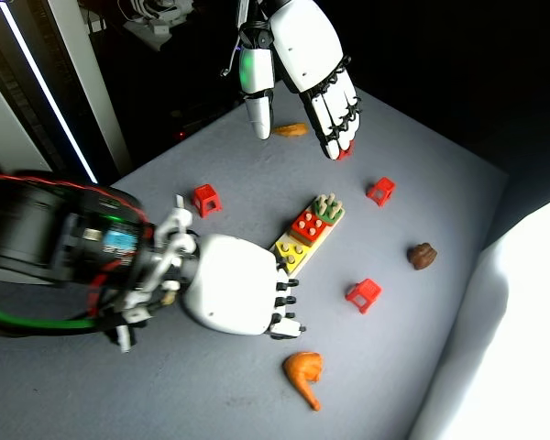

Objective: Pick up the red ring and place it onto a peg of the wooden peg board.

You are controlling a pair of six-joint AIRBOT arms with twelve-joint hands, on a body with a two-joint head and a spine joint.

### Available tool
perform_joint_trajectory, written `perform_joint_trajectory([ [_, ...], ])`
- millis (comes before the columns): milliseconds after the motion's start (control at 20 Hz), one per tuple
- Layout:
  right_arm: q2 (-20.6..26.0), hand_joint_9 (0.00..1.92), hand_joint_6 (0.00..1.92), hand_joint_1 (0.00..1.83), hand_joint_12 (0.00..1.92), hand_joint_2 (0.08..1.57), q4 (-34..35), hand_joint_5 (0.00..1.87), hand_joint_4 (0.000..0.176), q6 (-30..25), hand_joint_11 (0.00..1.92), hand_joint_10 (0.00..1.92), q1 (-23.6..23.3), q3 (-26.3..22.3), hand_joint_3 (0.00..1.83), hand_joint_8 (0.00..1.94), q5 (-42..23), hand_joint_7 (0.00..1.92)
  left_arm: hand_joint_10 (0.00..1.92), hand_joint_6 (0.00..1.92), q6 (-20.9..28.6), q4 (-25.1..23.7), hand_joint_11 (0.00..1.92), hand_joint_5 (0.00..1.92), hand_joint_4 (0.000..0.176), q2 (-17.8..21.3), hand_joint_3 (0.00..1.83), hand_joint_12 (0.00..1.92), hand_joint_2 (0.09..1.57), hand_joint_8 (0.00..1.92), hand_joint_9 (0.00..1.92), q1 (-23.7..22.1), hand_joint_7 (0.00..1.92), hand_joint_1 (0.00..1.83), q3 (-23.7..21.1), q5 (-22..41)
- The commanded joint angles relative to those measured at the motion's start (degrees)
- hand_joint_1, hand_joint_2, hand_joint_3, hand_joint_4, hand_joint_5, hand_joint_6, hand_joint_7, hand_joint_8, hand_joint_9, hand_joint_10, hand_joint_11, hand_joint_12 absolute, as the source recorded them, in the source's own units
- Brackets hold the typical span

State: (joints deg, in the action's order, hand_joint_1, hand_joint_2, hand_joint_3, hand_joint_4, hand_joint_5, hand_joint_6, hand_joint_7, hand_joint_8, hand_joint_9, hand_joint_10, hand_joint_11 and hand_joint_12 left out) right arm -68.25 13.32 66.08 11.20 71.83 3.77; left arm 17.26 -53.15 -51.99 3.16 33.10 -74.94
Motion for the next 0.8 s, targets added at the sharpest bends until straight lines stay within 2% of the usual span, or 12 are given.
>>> perform_joint_trajectory([
  [0, 1.6, 0.66, 0.00, 1.07, 1.26, 1.04, 0.1, 0.61, 0.000, -0.4, 0.15, 0.03, -1.0, -1.4, 0.01, 0.00, -4.1, 0.68, 0.00, 0.00, 0.0, -5.0, 0.00, 0.10, 0.000, 0.1, 0.00, 0.35, 1.25, 0.00, 0.09, -0.4, 0.08, 0.01, 0.2, 0.2],
  [100, 6.0, 0.66, 0.01, 1.05, 1.26, 1.04, 0.1, 0.62, 0.000, -0.3, 0.14, 0.02, -1.2, -5.2, 0.01, 0.00, -3.2, 0.69, 0.00, 0.00, 0.0, -5.2, 0.00, 0.12, 0.000, 0.1, 0.00, 0.37, 1.24, 0.00, 0.11, -0.4, 0.09, 0.02, 0.2, 0.2],
  [200, 10.5, 0.68, 0.02, 0.95, 1.22, 1.05, 0.1, 0.66, 0.000, -0.1, 0.18, 0.03, -1.0, -8.8, 0.00, 0.01, -3.0, 0.72, 0.00, 0.00, 0.0, -5.3, 0.00, 0.12, 0.000, 0.1, 0.00, 0.36, 1.24, 0.00, 0.09, -0.5, 0.08, 0.02, 0.2, 0.2],
  [250, 13.5, 0.81, 0.07, 0.82, 1.20, 1.02, 0.1, 0.79, 0.000, 0.2, 0.28, 0.09, -1.0, -11.0, 0.00, 0.07, -2.7, 0.86, 0.00, 0.00, 0.0, -5.4, 0.00, 0.10, 0.000, 0.1, 0.00, 0.35, 1.25, 0.00, 0.08, -0.6, 0.07, 0.00, 0.1, 0.2],
  [300, 16.1, 0.78, 0.40, 0.67, 1.31, 1.04, 0.0, 0.82, 0.000, 1.3, 0.34, 0.62, -1.0, -12.9, 0.00, 0.50, -2.6, 0.88, 0.00, 0.01, 0.0, -5.5, 0.00, 0.12, 0.000, 0.1, 0.00, 0.40, 1.24, 0.00, 0.10, -0.6, 0.09, 0.03, 0.1, 0.2],
  [350, 18.5, 0.69, 1.36, 0.52, 1.58, 1.08, 0.0, 0.63, 0.000, 2.4, 0.45, 1.39, -0.9, -14.5, 0.00, 1.39, -2.6, 0.74, 0.01, 0.01, -0.1, -5.5, 0.00, 0.13, 0.000, 0.1, 0.00, 0.42, 1.24, 0.01, 0.11, -0.6, 0.10, 0.04, 0.1, 0.2],
  [400, 21.3, 0.65, 1.70, 0.47, 1.67, 1.09, 0.0, 0.55, 0.000, 3.1, 0.46, 1.65, -0.7, -16.3, 0.00, 1.69, -3.4, 0.68, 0.01, 0.01, -0.3, -5.5, 0.00, 0.13, 0.000, 0.1, 0.00, 0.43, 1.24, 0.01, 0.12, -0.6, 0.11, 0.04, 0.1, 0.2],
  [450, 23.6, 0.63, 1.79, 0.46, 1.70, 1.09, 0.0, 0.52, 0.000, 3.5, 0.46, 1.72, -0.3, -17.9, 0.00, 1.77, -4.5, 0.66, 0.01, 0.01, -0.4, -5.5, 0.00, 0.13, 0.000, 0.1, 0.00, 0.43, 1.24, 0.01, 0.12, -0.6, 0.11, 0.04, 0.1, 0.2],
  [600, 28.9, 0.62, 1.81, 0.46, 1.71, 1.09, 0.0, 0.51, 0.000, 6.4, 0.46, 1.74, 0.0, -21.1, 0.00, 1.79, -5.4, 0.65, 0.01, 0.01, -0.4, -5.5, 0.00, 0.14, 0.000, 0.1, 0.00, 0.43, 1.24, 0.01, 0.12, -0.5, 0.11, 0.04, 0.1, 0.2],
  [650, 30.5, 0.89, 1.90, 0.34, 1.88, 1.15, 0.0, 0.78, 0.000, 7.9, 0.89, 1.88, 0.0, -22.1, 0.01, 1.91, -5.9, 0.91, 0.00, 0.00, -0.4, -5.5, 0.00, 0.12, 0.000, 0.1, 0.00, 0.39, 1.25, 0.00, 0.10, -0.5, 0.09, 0.01, 0.1, 0.2],
  [700, 32.3, 1.48, 1.92, 0.19, 1.91, 1.30, 0.0, 1.28, 0.000, 9.2, 1.64, 1.91, 0.1, -23.4, 0.02, 1.93, -6.6, 1.41, 0.00, 0.00, -0.4, -5.5, 0.00, 0.12, 0.000, 0.1, 0.00, 0.35, 1.25, 0.00, 0.09, -0.5, 0.09, 0.01, 0.1, 0.2],
  [750, 34.2, 1.66, 1.92, 0.45, 1.92, 1.35, 0.0, 1.45, 0.000, 10.5, 1.82, 1.92, 0.2, -25.0, 0.01, 1.94, -7.4, 1.59, 0.00, 0.00, -0.4, -5.5, 0.00, 0.12, 0.000, 0.1, 0.00, 0.34, 1.25, 0.00, 0.09, -0.5, 0.09, 0.02, 0.1, 0.2],
])
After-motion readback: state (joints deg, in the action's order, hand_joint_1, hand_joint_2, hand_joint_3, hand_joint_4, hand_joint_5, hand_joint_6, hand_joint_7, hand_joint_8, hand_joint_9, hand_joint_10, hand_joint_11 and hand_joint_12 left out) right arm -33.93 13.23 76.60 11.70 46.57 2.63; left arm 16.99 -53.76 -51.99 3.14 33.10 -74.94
